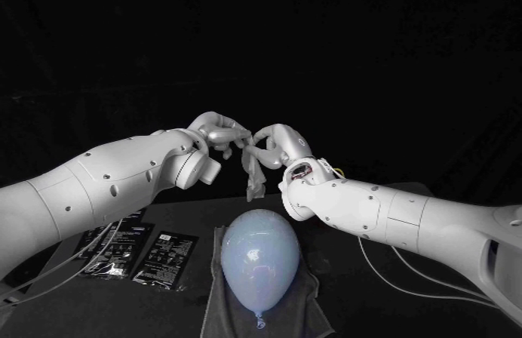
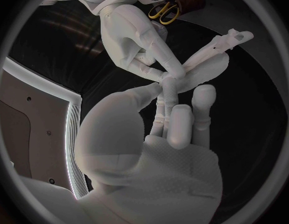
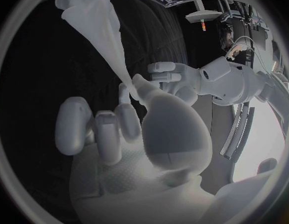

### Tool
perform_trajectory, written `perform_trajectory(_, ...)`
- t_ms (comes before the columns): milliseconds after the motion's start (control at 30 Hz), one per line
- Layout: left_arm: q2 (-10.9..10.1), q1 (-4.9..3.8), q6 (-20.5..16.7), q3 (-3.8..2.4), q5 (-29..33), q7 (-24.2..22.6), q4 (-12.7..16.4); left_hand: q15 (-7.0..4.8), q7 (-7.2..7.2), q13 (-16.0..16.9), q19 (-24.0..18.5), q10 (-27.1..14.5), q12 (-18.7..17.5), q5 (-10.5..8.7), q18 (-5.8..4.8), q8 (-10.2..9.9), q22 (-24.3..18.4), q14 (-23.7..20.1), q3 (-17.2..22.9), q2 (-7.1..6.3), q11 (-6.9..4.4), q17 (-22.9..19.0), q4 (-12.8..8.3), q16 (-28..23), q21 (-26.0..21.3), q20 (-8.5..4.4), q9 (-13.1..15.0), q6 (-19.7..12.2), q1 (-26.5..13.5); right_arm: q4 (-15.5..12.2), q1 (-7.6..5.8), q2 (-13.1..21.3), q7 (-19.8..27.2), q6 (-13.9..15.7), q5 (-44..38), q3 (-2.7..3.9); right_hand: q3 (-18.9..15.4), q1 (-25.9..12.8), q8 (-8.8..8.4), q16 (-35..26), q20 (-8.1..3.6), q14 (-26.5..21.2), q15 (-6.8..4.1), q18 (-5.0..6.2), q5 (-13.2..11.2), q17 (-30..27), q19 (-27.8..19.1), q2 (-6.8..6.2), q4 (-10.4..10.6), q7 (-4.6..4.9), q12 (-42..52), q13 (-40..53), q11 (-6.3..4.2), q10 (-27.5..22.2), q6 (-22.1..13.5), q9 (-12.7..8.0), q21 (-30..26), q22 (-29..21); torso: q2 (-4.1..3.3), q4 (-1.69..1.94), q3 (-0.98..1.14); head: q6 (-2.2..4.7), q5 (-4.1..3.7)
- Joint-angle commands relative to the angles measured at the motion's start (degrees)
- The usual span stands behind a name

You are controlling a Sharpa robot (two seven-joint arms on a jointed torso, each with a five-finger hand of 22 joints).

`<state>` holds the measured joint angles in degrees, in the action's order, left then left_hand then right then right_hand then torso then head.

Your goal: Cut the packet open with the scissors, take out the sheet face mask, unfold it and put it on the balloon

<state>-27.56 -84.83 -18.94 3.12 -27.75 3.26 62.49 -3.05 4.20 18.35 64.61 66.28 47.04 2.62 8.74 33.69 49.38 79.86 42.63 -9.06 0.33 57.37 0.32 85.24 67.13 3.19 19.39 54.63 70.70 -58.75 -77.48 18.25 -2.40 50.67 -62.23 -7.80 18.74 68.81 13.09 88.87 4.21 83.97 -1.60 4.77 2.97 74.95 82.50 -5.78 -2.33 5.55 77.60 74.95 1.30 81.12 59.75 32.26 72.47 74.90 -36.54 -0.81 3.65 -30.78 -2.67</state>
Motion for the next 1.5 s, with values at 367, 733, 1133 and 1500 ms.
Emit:
perform_trajectory(367,0.26,-0.08,0.38,-0.07,0.37,0.16,0.42,-0.13,-0.14,0.07,0.54,0.34,0.34,0.22,-0.63,0.21,0.07,0.44,-0.07,0.54,-0.34,-0.04,0.25,0.34,0.15,0.03,3.68,0.48,0.01,-0.35,0.1,-0.03,1.28,4.52,0.03,0.05,4.79,3.03,2.38,0.82,-1.42,5.7,-1.96,-1.56,-0.14,14.1,1.73,4.28,0.0,-1.64,1.64,4.69,-1.55,2.1,0.88,0.9,2.74,10.48,-0.02,-0.07,0.01,-0.1,-0.07)
perform_trajectory(733,-0.03,-0.07,-0.12,-0.06,1.23,-1.11,0.57,-0.09,0.06,-0.3,0.12,-0.86,-0.27,0.21,-0.51,-0.16,-0.7,0.44,0.15,0.28,-0.16,-0.28,0.48,0.26,-0.34,-0.06,3.49,-0.29,-0.09,-1.49,0.1,1.18,3.59,3.67,2.37,0.05,17.83,3.34,4.54,0.6,-0.92,5.49,-1.05,-1.46,-0.2,13.5,1.36,6.18,-0.98,-0.06,0.38,3.95,-0.36,1.52,-2.18,2.7,1.84,10.43,0.04,-0.08,0.03,-0.11,-0.15)
perform_trajectory(1133,-1.64,-0.04,1.02,-0.04,1.7,-5.55,2.03,3.39,3.94,-2.45,-10.84,-8.0,-4.05,0.2,1.4,-6.01,-14.51,-11.58,-7.84,-4.79,3.6,-23.62,4.47,-6.46,-11.73,2.58,0.21,-5.64,-2.87,-2.97,0.08,2.97,5.12,3.23,6.39,0.05,23.31,0.91,6.26,0.9,-0.69,5.79,-0.96,-1.65,-0.19,14.37,1.75,4.39,-1.38,-0.07,0.89,4.5,-0.32,1.99,-2.37,3.79,2.91,10.88,0.03,-0.06,0.04,-0.03,-0.28)
perform_trajectory(1500,-4.81,1.16,0.77,0.25,0.18,-7.38,3.59,6.02,5.88,-6.34,-14.47,-11.9,-9.75,0.15,1.64,-8.8,-22.85,-24.13,-16.06,-5.38,5.82,-38.52,6.88,-21.69,-25.44,6.17,-2.27,-6.61,1.42,-5.54,0.07,4.84,7.23,3.91,12.71,0.25,23.76,0.79,6.54,0.98,-0.73,5.88,-1.02,-1.72,-0.19,14.61,1.91,4.29,-1.54,-0.18,1.1,4.69,-0.41,2.18,-2.28,3.93,3.3,11.01,0.01,-0.06,0.02,-0.16,-0.07)
